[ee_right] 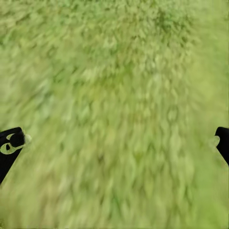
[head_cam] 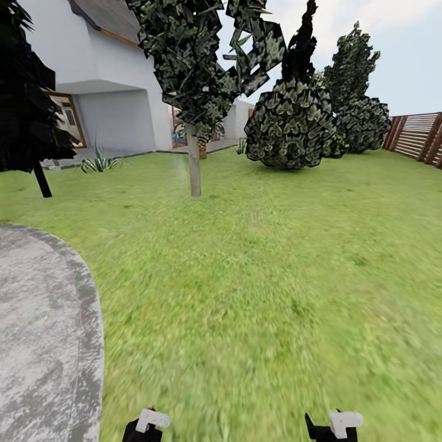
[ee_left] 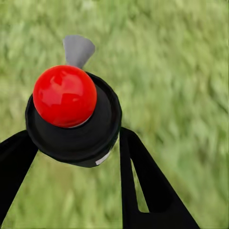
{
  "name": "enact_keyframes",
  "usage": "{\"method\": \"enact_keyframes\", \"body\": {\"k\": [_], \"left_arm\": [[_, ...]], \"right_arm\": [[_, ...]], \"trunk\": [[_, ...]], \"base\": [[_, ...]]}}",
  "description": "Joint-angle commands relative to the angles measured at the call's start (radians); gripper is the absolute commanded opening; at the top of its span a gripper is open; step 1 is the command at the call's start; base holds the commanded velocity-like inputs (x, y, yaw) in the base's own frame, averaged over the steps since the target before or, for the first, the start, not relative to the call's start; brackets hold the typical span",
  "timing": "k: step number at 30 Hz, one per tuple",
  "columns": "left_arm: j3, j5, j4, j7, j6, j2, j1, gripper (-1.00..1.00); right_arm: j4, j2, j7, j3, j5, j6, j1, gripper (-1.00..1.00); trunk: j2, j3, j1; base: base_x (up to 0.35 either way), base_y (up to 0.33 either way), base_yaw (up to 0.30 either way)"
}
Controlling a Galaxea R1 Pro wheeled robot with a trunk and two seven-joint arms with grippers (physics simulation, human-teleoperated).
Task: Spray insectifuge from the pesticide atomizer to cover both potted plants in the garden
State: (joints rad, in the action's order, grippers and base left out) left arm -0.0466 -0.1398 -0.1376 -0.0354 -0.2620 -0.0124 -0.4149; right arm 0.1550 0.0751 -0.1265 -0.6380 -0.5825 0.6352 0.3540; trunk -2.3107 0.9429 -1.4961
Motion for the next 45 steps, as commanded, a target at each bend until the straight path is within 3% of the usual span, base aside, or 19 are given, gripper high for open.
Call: {"method": "enact_keyframes", "body": {"k": [1,19,45], "left_arm": [[-0.004,-0.004,0.001,0.002,-0.003,0.000,-0.001,-1.00],[-0.004,-0.003,0.001,0.002,-0.003,0.003,-0.001,-1.00],[-0.004,-0.004,0.001,0.002,-0.003,0.003,-0.001,-1.00]], "right_arm": [[0.000,0.000,-0.010,-0.008,0.001,0.003,0.000,1.00],[-0.001,0.000,-0.010,-0.008,0.000,0.003,0.000,1.00],[-0.002,0.000,-0.011,-0.008,0.000,0.003,0.000,1.00]], "trunk": [[0.000,0.001,0.000],[0.000,0.001,0.000],[0.000,0.001,0.000]], "base": [[0.340,0.000,0.277],[0.339,0.020,0.278],[0.300,0.211,0.278]]}}
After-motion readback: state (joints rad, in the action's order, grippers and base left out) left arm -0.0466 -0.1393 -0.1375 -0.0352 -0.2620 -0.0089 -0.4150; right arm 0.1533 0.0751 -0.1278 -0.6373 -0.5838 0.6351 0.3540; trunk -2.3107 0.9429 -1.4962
